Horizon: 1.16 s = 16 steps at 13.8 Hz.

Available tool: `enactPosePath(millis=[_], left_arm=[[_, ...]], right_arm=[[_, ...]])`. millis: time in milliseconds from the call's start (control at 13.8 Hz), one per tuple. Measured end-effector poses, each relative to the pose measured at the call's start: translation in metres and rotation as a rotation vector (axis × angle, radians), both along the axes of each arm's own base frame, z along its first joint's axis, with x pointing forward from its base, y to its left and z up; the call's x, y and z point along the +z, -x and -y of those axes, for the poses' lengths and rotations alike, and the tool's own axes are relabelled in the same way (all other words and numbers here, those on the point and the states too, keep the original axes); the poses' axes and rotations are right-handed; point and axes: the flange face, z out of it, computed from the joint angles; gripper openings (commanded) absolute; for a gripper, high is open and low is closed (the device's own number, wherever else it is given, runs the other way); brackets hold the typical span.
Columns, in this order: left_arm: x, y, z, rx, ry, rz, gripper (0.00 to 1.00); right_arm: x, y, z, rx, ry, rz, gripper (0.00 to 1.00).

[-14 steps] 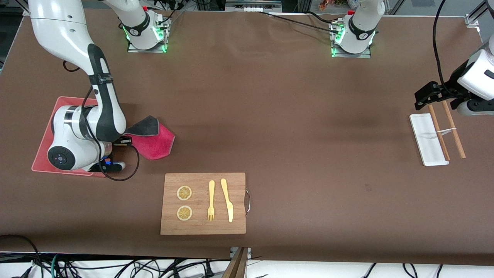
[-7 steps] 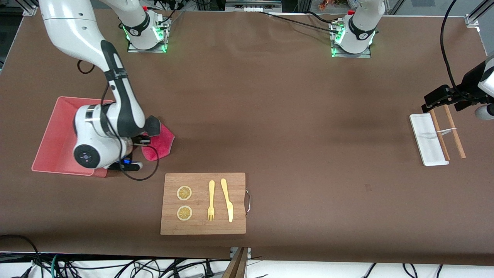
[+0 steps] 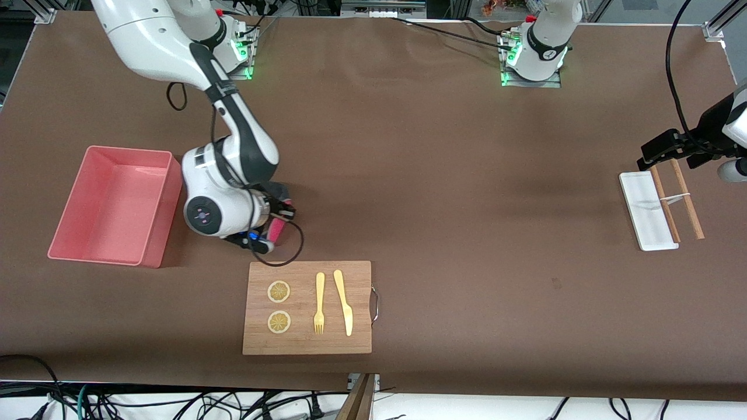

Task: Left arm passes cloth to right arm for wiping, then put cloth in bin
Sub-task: 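Wipe the table surface with the cloth held in the right gripper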

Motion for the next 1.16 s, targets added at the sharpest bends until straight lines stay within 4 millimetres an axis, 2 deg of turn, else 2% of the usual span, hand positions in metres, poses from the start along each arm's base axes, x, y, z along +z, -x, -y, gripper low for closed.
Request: enactPosePath(millis=[145, 364, 509, 655, 727, 800, 945, 1164], left_arm=[[-0.004, -0.002, -0.001, 0.004, -0.001, -0.006, 1.0], [0.006, -0.006, 0.003, 0.019, -0.019, 0.015, 1.0], [0.008, -0.007, 0.008, 0.023, -0.022, 0.019, 1.0], [0.006, -0.008, 0.009, 0.023, -0.022, 0.017, 1.0], [0.006, -0.009, 0.008, 0.025, -0.022, 0.016, 1.0], [0.005, -0.009, 0.007, 0.026, -0.022, 0.016, 1.0], [0.004, -0.01, 0.008, 0.024, -0.022, 0.014, 1.0], [0.003, -0.01, 0.007, 0.027, -0.022, 0.007, 1.0]], right_arm=[[-0.005, 0.008, -0.03, -0.054, -0.013, 0.013, 0.0], [0.0, 0.014, -0.061, -0.145, -0.083, 0.029, 0.0], [0.004, 0.017, -0.072, -0.161, -0.108, 0.031, 0.0], [0.003, 0.018, -0.069, -0.146, -0.104, 0.016, 0.0], [0.0, 0.02, -0.06, -0.113, -0.091, -0.014, 0.0], [-0.004, 0.017, -0.042, -0.07, -0.076, -0.044, 0.0], [-0.009, 0.002, 0.015, 0.013, -0.067, -0.081, 0.0], [-0.009, -0.018, 0.111, 0.158, -0.043, -0.098, 0.0]])
